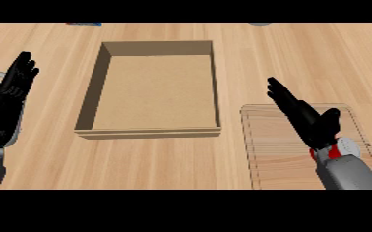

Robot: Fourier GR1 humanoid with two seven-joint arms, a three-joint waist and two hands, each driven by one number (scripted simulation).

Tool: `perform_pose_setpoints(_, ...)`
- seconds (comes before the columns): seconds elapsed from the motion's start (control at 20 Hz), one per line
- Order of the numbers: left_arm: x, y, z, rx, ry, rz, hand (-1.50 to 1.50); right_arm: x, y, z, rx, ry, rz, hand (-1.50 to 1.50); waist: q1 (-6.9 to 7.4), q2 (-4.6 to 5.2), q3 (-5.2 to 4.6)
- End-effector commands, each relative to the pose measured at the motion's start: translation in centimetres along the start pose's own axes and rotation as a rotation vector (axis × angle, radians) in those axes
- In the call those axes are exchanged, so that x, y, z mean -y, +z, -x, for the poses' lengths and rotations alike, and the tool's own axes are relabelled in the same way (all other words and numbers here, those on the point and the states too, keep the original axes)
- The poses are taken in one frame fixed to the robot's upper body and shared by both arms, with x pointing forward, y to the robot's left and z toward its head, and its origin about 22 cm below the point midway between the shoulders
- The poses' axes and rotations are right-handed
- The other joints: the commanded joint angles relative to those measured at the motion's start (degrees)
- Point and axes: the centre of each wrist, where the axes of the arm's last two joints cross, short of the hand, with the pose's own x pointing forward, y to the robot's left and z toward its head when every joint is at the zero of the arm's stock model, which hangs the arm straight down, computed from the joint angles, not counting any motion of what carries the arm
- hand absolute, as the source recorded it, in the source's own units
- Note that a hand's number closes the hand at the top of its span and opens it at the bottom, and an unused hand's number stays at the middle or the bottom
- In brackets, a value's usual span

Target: Pick the can from the cutting board and place it in the cardboard box

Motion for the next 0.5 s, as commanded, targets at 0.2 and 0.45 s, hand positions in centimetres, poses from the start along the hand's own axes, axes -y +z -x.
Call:
perform_pose_setpoints(0.2,2.1,2.5,3.5,-0.141,-0.054,-0.035,0.0,6.9,0.1,-9.0,0.49,-0.062,0.226,-1.5,-0.83,-0.22,0.69)
perform_pose_setpoints(0.45,5.1,3.8,4.6,-0.218,-0.014,-0.017,0.0,11.2,4.3,-3.4,0.226,0.143,0.712,-1.5,-1.85,0.04,0.76)
